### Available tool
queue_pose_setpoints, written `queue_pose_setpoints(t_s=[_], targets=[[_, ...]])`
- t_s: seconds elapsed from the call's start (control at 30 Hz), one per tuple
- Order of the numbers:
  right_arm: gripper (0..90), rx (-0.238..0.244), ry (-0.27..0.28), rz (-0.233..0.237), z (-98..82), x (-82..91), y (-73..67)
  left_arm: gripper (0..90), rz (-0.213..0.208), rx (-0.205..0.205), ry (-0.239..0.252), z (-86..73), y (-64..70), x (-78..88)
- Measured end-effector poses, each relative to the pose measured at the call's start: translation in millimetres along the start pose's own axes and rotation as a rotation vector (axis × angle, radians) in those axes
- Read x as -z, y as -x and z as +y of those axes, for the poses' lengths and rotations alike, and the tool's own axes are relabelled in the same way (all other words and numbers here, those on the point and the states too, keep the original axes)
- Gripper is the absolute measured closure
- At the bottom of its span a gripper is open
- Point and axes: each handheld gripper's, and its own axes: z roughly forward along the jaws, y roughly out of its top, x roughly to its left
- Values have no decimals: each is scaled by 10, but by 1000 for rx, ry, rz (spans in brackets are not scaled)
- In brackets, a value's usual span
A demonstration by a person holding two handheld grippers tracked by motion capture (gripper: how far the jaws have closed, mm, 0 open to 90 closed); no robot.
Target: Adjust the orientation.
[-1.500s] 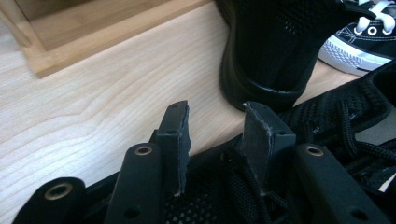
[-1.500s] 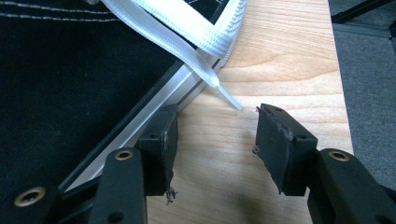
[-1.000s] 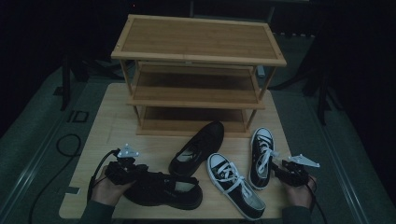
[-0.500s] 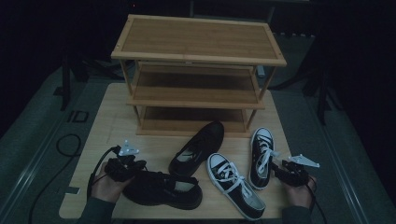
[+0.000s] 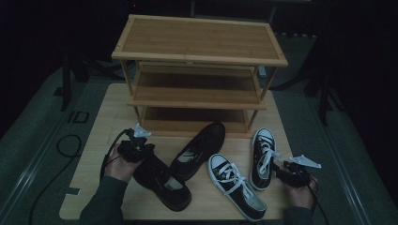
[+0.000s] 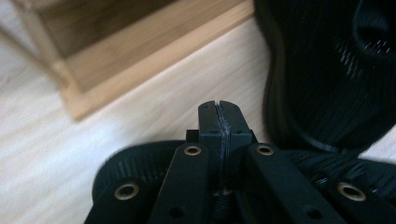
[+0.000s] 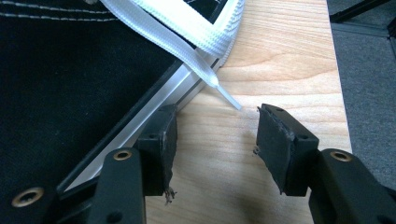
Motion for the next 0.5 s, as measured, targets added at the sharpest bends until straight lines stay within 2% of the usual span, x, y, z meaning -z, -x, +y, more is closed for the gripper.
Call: queue_pose_setpoints(t_s=[0.13,0.23,0.27,0.37,0.5], targets=[[475,-1,0,0,0,0,0,896,-15,-24,10,94,44,-97],[475,0,0,0,0,0,0,878,-5,-29,1,96,44,-145],[475,-1,0,0,0,0,0,855,-12,-21,7,89,38,-147],[475,-1,0,0,0,0,0,690,-16,-13,10,76,31,-141],[475,-1,0,0,0,0,1,645,-24,7,14,32,16,-101]])
